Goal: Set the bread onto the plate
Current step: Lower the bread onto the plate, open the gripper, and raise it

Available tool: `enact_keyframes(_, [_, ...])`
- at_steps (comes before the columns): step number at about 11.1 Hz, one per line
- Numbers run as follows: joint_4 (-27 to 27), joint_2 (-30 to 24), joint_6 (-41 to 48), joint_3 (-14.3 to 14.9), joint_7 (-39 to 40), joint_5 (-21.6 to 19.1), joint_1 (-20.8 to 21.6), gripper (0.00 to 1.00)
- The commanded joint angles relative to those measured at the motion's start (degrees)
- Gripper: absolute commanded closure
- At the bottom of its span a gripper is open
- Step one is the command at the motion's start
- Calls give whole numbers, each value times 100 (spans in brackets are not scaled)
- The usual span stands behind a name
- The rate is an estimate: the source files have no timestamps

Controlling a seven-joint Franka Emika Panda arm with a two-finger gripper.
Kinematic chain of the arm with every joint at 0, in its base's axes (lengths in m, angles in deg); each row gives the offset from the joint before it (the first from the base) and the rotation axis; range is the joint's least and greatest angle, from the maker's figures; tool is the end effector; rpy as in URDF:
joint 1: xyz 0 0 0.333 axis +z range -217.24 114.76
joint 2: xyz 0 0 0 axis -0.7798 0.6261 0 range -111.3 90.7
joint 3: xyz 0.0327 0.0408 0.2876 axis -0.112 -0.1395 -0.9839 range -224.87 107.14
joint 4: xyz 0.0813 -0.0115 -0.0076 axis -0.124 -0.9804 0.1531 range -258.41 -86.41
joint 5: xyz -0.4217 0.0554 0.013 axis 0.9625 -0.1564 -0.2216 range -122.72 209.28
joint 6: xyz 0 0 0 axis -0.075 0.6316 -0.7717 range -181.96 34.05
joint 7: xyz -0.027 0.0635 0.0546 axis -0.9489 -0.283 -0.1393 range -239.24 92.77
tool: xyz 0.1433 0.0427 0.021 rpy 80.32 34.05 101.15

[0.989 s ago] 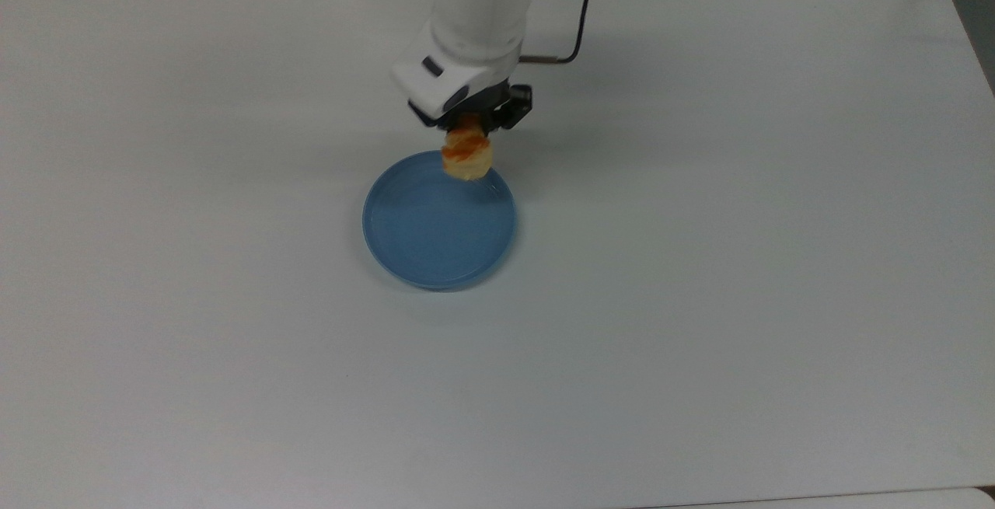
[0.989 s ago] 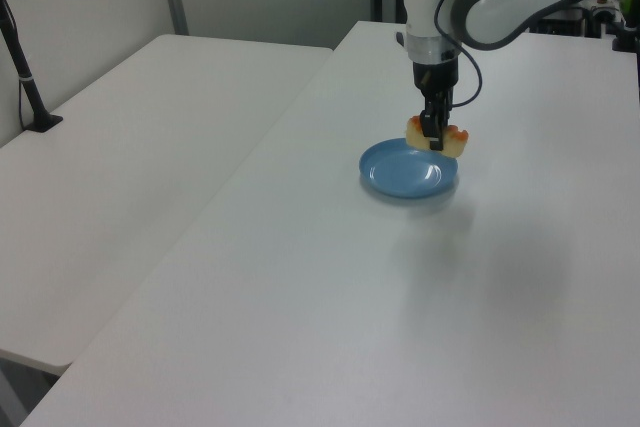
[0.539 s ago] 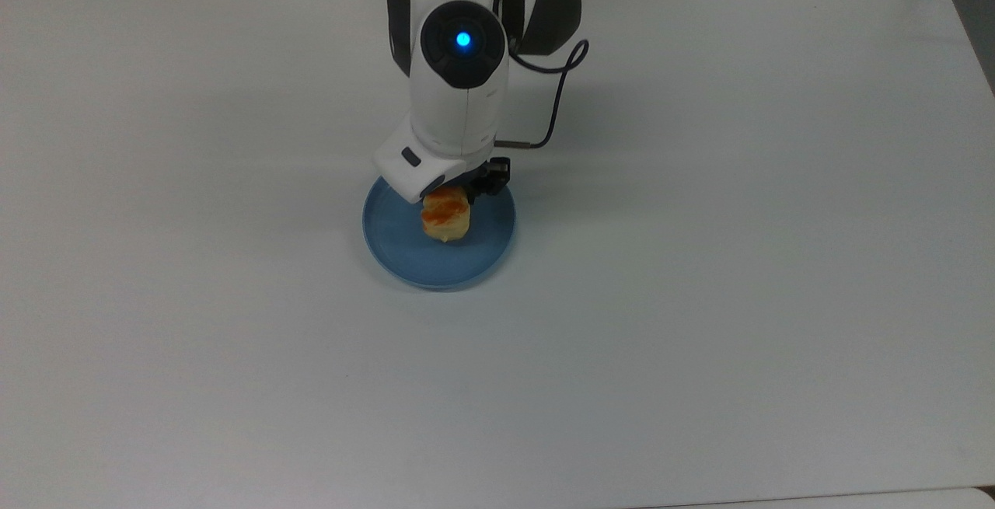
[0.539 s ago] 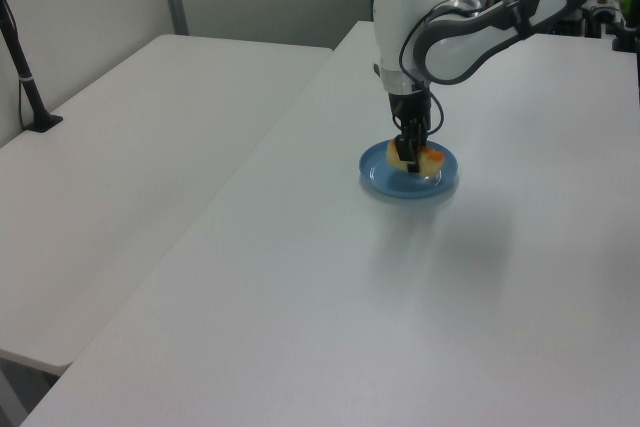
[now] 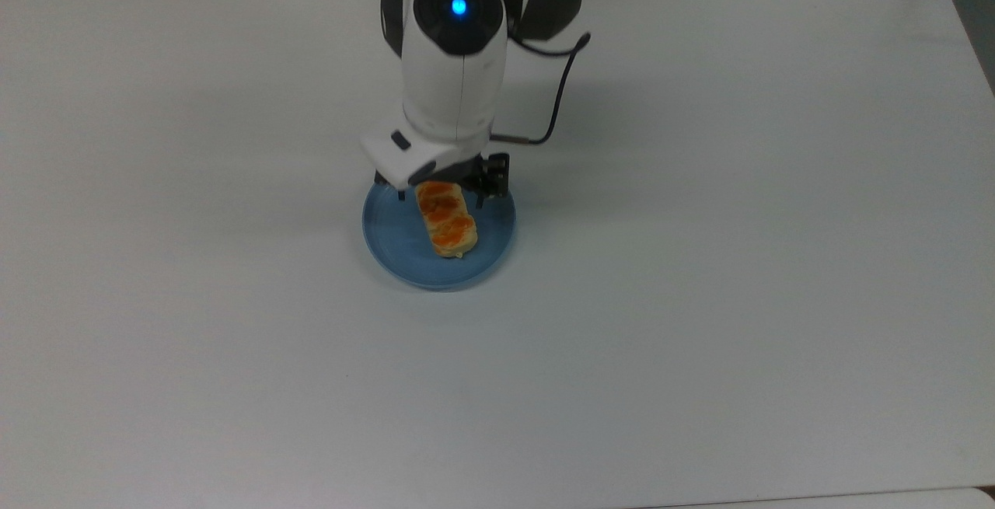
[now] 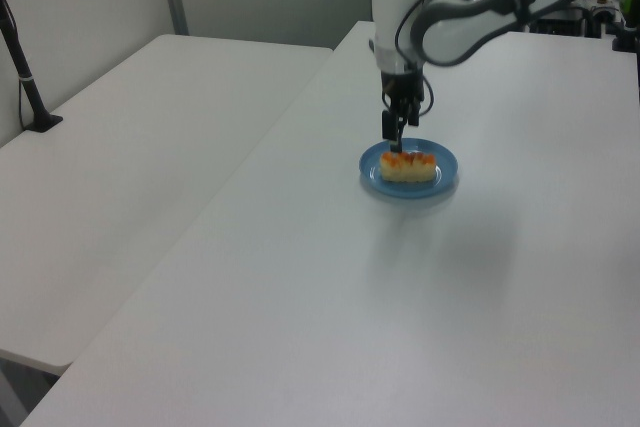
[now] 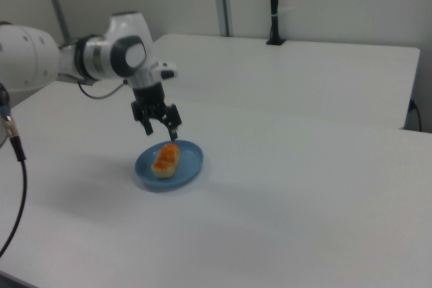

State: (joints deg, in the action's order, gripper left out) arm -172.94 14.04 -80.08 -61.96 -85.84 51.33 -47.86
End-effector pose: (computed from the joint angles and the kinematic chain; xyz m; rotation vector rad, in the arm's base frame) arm 0.6903 0.0609 0.3121 3.0311 -0.0820 -0.0176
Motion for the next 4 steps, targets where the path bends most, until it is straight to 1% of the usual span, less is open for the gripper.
enact_keyframes(1, [-272,-1411,1157,20,-234,-31,22,0])
enact_keyframes(2, [-264,-1693,1422,46,-208,-162,-13,0])
enact_keyframes(4, [-264,-1994,1591,422,-94,-382,39,0])
